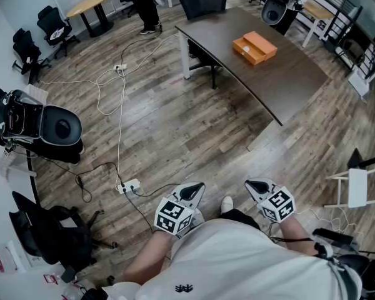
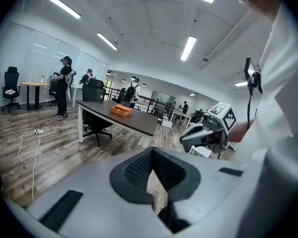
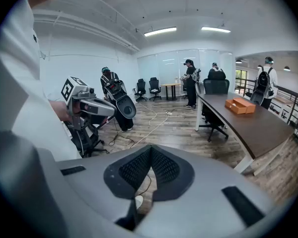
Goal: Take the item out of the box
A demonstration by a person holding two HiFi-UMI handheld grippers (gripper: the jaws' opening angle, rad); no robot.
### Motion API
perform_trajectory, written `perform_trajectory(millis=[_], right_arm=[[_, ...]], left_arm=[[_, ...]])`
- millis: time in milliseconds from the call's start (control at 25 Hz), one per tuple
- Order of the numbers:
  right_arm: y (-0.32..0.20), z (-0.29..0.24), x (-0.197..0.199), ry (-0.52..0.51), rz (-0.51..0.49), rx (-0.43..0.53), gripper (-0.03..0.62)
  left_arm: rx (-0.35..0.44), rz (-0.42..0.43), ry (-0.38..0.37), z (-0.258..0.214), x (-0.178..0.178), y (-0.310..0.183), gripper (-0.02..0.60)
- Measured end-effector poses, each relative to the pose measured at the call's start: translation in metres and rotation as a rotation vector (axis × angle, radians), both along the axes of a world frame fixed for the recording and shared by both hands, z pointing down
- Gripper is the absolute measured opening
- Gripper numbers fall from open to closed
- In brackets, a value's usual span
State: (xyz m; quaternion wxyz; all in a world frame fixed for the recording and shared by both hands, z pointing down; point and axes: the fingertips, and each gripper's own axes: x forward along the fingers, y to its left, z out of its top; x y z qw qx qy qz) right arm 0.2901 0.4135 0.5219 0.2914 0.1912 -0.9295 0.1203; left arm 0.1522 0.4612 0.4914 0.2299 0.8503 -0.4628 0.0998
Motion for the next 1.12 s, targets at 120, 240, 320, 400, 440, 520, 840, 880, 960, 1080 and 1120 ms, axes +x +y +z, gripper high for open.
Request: perform_trajectory(millis=[120, 240, 320, 400, 440, 520, 840, 880, 960, 1080, 1120], right_arm=[[-0.012, -0.004, 0.009, -0.025, 0.012, -0.008, 0.002], [-0.023, -0.008, 0.019, -0.033, 0.006, 0.0, 0.002], [-0.036, -0.011, 0.031, -0.037, 0.012, 0.002, 0.002], [-0.05, -0.012, 0.045, -0.042, 0.021, 0.0, 0.002], [-0.056, -0.011, 0.052, -0.044, 0.023, -0.001, 0.002], [-0.068, -0.009, 0.063, -0.048, 0.026, -0.004, 0.002], [-0.126, 0.015, 0.101, -0.066, 0.053, -0.048, 0.003], [-0.134, 0.017, 0.103, -0.066, 0.06, -0.053, 0.003], [-0.151, 0.018, 0.104, -0.073, 0.076, -0.058, 0.003], [-0.183, 0.021, 0.093, -0.08, 0.095, -0.058, 0.005], [-0.195, 0.023, 0.087, -0.078, 0.101, -0.058, 0.005]], left_arm=[[-0.006, 0.016, -0.023, -0.005, 0.014, -0.01, 0.008], [-0.014, 0.023, -0.046, -0.009, 0.024, -0.025, 0.008], [-0.013, 0.028, -0.056, -0.012, 0.036, -0.039, 0.008], [-0.011, 0.039, -0.062, -0.015, 0.053, -0.055, 0.008], [-0.01, 0.046, -0.065, -0.016, 0.062, -0.063, 0.008], [-0.012, 0.063, -0.072, -0.016, 0.078, -0.077, 0.008], [-0.027, 0.044, -0.079, -0.012, 0.11, -0.141, 0.008], [-0.03, 0.041, -0.079, -0.012, 0.111, -0.148, 0.008], [-0.036, 0.042, -0.08, -0.012, 0.11, -0.161, 0.008], [-0.038, 0.048, -0.079, -0.007, 0.096, -0.19, 0.009], [-0.037, 0.05, -0.075, -0.004, 0.089, -0.202, 0.009]])
